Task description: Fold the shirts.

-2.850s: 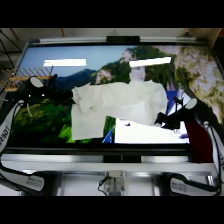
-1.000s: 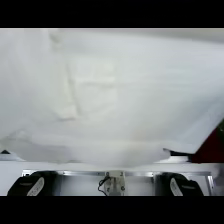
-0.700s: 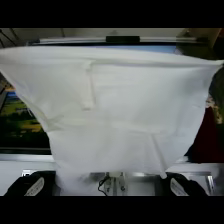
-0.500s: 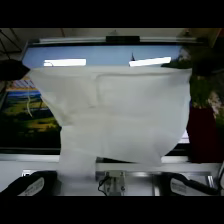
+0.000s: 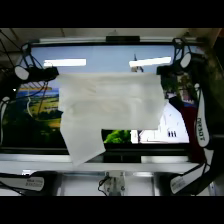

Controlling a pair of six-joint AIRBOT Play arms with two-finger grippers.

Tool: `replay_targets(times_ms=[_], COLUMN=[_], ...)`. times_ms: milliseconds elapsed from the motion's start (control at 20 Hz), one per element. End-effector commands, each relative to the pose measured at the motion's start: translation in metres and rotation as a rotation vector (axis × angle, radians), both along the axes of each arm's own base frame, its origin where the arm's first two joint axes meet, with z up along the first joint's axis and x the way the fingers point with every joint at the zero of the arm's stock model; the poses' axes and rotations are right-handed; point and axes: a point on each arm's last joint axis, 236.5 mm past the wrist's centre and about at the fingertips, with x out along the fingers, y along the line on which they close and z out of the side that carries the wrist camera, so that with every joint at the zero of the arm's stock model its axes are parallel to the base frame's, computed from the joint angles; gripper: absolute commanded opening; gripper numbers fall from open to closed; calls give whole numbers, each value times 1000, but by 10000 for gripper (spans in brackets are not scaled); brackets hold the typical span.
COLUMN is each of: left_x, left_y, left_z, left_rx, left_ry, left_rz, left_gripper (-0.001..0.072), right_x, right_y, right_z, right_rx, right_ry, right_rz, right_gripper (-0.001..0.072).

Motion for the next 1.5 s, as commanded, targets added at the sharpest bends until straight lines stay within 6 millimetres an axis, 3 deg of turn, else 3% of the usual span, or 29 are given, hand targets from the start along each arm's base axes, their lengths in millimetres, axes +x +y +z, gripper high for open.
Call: replay_targets(times_ms=[0,150,350,500,650,800,1100,1450], left_x=[34,40,32,-5,-57,-82,-93,-93], left_y=[1,-15,-19,-15,-22,-30,-30,-22], left_z=[-38,-59,-69,-90,-118,-129,-128,-129], left_rx=[-8,-3,35,35,-1,-17,-25,-28], left_ry=[-63,-61,-15,188,429,538,581,584], left_rz=[50,31,-25,-107,-180,-221,-235,-223], left_gripper=[26,25,26,26,26,25,25,26], right_x=[23,22,13,-12,-43,-53,-55,-84], right_y=[5,6,2,-4,0,5,-4,-2], right_z=[-35,-57,-58,-59,-81,-94,-88,-93], right_rx=[48,58,54,47,49,66,45,39], right_ry=[-25,15,53,155,312,371,368,490], right_rz=[-61,-78,-83,-79,-67,-61,-68,-49], right_gripper=[54,54,54,54,54,55,55,64])
